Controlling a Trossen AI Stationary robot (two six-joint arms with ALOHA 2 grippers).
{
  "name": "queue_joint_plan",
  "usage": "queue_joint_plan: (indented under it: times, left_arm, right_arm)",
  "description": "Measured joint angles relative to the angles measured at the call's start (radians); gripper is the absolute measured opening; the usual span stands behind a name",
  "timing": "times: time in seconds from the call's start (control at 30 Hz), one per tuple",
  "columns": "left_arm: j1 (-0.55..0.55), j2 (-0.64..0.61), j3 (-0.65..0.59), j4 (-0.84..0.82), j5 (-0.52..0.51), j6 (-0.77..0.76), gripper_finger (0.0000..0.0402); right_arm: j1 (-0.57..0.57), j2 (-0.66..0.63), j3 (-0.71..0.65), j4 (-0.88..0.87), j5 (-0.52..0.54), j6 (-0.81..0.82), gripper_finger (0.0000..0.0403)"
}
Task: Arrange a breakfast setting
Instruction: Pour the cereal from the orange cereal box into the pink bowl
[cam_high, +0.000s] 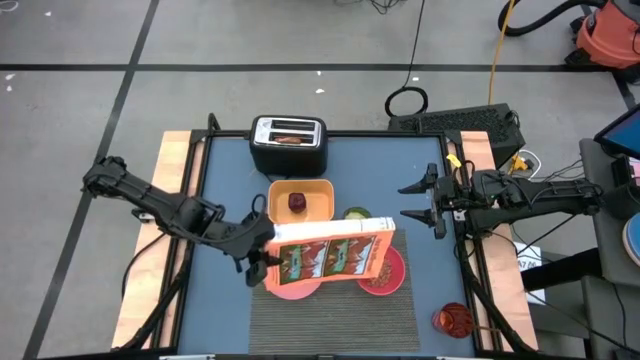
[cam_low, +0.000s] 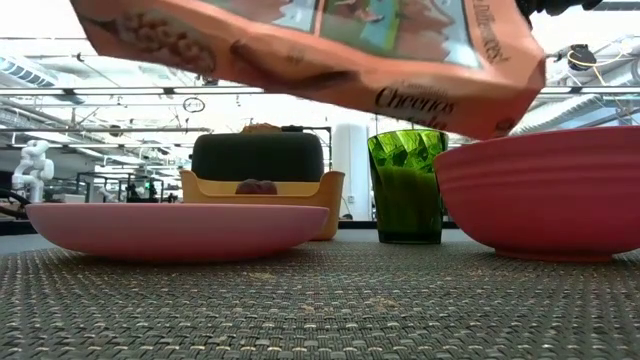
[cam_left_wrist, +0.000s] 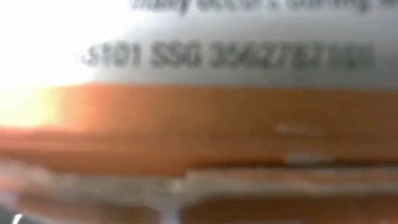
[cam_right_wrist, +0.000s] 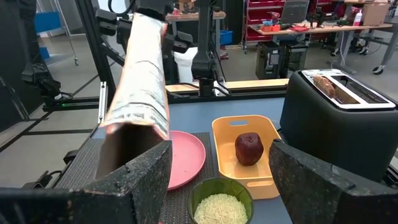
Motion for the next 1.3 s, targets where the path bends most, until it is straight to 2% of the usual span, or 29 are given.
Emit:
queue_joint_plan:
  times: [0.1,0.2,0.3,0.43,0.57,0.67,0.8,0.9,1.03,1.13,1.3]
  left_arm:
    - [0.004,0.000,0.000,-0.018,0.021,0.001,0.0186]
    - [0.002,0.000,0.000,-0.002,-0.014,0.002,0.0186]
    - [0.005,0.000,0.000,-0.017,0.023,0.001,0.0186]
    - [0.007,0.000,0.000,-0.001,-0.011,0.012,0.0186]
    - [0.016,0.000,0.000,-0.012,0.033,0.010,0.0186]
    - [0.013,-0.004,0.000,-0.002,-0.014,0.024,0.0186]
    - [0.020,-0.005,0.000,-0.007,0.029,0.016,0.0186]
    - [0.015,-0.005,0.000,-0.003,-0.001,0.020,0.0186]
    - [0.017,-0.005,0.000,-0.007,0.032,0.009,0.0186]
    - [0.011,-0.005,0.000,-0.001,0.001,0.014,0.0186]
    - [0.008,-0.005,0.000,-0.005,0.014,0.010,0.0186]
  right_arm:
    - [0.000,0.000,0.000,0.000,0.000,0.000,0.0258]
    - [0.000,0.000,0.000,0.000,0.000,0.000,0.0258]
    - [0.000,0.000,0.000,0.000,0.000,0.000,0.0258]
    - [0.000,0.000,0.000,0.000,0.000,0.000,0.0258]
    - [0.000,0.000,0.000,0.000,0.000,0.000,0.0258]
    - [0.000,0.000,0.000,0.000,0.000,0.000,0.0258]
    - [0.000,0.000,0.000,0.000,0.000,0.000,0.0258]
    - [0.000,0.000,0.000,0.000,0.000,0.000,0.0258]
    - [0.000,0.000,0.000,0.000,0.000,0.000,0.0258]
    - [0.000,0.000,0.000,0.000,0.000,0.000,0.0258]
    - [0.000,0.000,0.000,0.000,0.000,0.000,0.0258]
